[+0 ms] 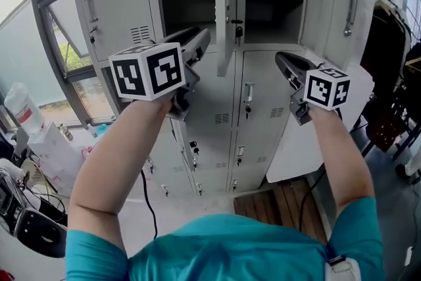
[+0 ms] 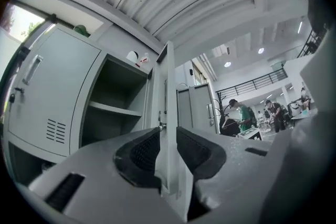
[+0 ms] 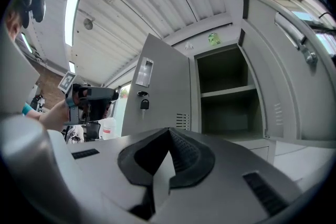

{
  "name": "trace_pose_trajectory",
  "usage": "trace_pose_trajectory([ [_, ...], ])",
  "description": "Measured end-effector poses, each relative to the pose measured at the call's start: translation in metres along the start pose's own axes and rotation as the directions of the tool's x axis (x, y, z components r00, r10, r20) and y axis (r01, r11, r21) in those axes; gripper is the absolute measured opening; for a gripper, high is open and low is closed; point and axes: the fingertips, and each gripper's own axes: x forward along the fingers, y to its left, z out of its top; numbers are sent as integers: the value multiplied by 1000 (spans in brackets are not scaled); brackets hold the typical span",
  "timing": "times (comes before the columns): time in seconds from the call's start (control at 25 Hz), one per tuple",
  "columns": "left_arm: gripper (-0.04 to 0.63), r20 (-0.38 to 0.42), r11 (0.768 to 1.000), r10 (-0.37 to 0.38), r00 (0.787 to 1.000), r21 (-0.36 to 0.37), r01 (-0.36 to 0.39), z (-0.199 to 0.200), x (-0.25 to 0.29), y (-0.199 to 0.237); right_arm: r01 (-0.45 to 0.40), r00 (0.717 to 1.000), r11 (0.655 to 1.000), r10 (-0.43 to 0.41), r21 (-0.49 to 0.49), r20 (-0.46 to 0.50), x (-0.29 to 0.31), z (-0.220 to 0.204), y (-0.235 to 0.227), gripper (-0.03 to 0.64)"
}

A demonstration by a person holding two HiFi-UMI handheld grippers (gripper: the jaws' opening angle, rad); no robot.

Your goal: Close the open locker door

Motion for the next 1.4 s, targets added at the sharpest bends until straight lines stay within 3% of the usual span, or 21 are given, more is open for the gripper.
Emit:
trace_pose_trajectory([
  [0.24,152,-78,989,64,995,139,-52,-2,35,-15,-33,999,999,33,-2,0,13,-4,3,-11],
  [0.4,156,-118,974,109,987,210,-82,-10,51,-15,-34,999,999,34,4,13,15,-6,2,-11],
  [0.64,139,-99,941,170,980,313,-132,-11,58,-6,-22,1000,1000,22,-2,21,16,-10,-1,-11],
  [0.92,134,-92,923,193,977,354,-149,-8,46,20,-15,1000,1000,15,-18,-6,24,-21,0,-11],
  [1.4,135,-122,885,287,950,413,-214,-5,32,102,7,998,999,-9,-38,-59,45,-41,2,-11],
])
